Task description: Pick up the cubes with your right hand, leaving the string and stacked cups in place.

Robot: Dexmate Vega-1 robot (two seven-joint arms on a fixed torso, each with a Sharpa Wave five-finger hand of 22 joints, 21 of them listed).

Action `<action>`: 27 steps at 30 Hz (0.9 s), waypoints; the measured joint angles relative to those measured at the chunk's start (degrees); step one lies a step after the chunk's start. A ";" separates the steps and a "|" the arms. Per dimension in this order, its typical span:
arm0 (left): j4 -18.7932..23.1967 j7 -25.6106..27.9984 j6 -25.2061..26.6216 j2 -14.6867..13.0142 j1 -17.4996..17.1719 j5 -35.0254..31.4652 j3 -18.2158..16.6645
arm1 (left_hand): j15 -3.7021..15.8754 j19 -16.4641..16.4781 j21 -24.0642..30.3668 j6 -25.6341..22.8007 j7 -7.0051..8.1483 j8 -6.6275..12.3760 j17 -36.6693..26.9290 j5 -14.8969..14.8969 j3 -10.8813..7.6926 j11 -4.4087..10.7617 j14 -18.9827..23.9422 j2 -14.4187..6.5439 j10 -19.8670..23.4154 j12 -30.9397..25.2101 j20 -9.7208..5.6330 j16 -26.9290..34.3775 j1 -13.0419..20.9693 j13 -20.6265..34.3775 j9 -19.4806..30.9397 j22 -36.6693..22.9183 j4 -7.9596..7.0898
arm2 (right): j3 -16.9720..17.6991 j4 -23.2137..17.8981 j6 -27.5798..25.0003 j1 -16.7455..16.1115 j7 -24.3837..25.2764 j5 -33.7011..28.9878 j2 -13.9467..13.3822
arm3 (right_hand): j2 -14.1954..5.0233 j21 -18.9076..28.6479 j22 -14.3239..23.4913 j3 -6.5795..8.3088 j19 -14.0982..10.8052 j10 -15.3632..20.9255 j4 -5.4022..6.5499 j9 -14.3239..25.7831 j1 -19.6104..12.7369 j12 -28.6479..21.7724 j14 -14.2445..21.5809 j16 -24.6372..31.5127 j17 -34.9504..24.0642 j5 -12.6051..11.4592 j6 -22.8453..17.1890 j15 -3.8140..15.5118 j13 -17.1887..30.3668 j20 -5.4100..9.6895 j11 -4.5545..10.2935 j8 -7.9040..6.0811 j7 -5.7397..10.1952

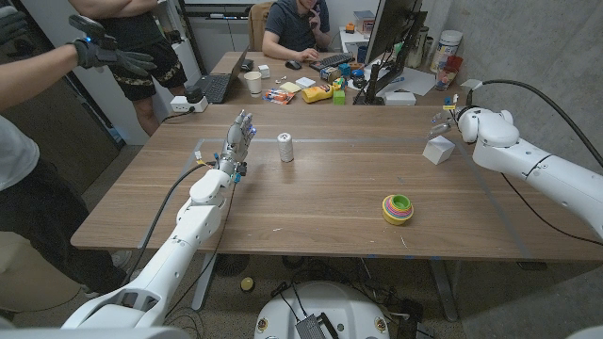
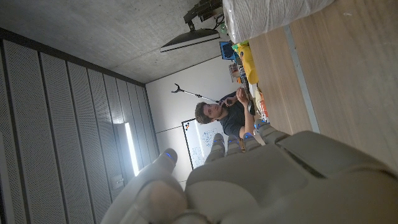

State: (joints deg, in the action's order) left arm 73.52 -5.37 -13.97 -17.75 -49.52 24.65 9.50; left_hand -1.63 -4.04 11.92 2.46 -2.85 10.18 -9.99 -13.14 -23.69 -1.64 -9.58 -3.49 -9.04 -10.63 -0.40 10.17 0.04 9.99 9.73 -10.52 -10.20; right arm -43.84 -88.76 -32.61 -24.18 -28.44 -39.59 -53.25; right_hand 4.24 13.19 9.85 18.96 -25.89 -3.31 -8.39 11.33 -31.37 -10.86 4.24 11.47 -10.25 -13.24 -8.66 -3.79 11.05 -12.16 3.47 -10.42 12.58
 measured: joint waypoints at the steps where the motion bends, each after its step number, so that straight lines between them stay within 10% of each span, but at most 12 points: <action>1: -0.09 0.00 0.06 0.00 0.06 -0.01 0.01 | 0.00 0.00 0.00 0.00 0.00 0.00 0.00 0.00 0.00 0.00 0.00 0.00 0.00 0.00 0.00 0.00 0.00 0.00 0.00 0.00 0.00 | -0.42 0.61 0.30 0.48 -0.63 -0.02 0.33 | -0.02 0.00 0.00 -0.06 -0.37 0.00 -0.06 0.00 -0.65 0.00 0.42 0.00 0.00 -0.18 0.19 0.00 0.00 -0.01 0.00 0.00 -0.20; 7: -0.58 0.00 0.14 0.14 0.37 -0.03 0.03 | 0.00 0.00 0.00 0.00 0.00 0.00 0.00 0.00 0.00 0.00 0.00 0.00 0.00 0.00 0.00 0.00 0.00 0.00 0.00 0.00 0.00 | -1.76 2.64 1.68 2.25 -3.64 -0.37 1.35 | 0.08 0.45 0.00 0.11 -1.62 0.00 -0.23 0.00 -1.55 0.00 0.62 0.00 0.00 -0.20 0.70 0.03 0.00 0.01 0.00 0.00 -0.10; 16: -1.15 -0.37 0.08 0.28 0.69 -0.12 0.04 | 0.00 0.00 0.00 0.00 0.00 0.00 0.00 0.00 0.00 0.00 0.00 0.00 0.00 0.00 0.00 0.00 0.00 0.00 0.00 0.00 0.00 | -2.87 3.96 2.64 3.56 -5.94 -1.15 2.11 | -0.84 0.45 -0.27 0.67 -12.75 3.82 -0.78 0.28 -11.31 -1.11 6.54 0.67 0.00 -1.18 -1.89 1.66 0.00 1.02 1.12 -1.57 0.01; 27: -1.07 -0.53 -0.37 0.32 0.55 -0.15 -0.16 | 0.00 0.00 0.00 0.00 0.00 0.00 0.00 0.00 0.16 0.00 0.00 0.00 0.00 0.00 0.00 0.00 0.00 0.00 0.00 0.00 -0.16 | -3.47 4.47 2.74 4.25 -8.74 -1.78 2.46 | -2.01 0.54 -0.53 0.67 -17.81 4.17 -0.78 0.55 -16.45 -1.11 7.35 0.67 -0.12 -1.02 -6.77 2.04 0.00 3.30 1.46 -2.94 0.05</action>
State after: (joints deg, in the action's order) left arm 72.46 -5.90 -14.34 -17.43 -48.97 24.51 9.35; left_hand -1.63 -4.04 11.91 2.46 -2.86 10.18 -9.98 -13.14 -23.53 -1.64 -9.58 -3.49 -9.04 -10.63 -0.40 10.17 0.04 9.99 9.73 -10.52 -10.36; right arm -47.31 -84.29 -29.86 -19.93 -37.18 -41.38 -50.79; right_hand 2.23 13.74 9.32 19.63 -43.70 0.86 -9.17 11.88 -47.83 -11.98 11.59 12.13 -10.38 -14.26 -15.44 -1.74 11.05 -8.86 4.94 -13.36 12.63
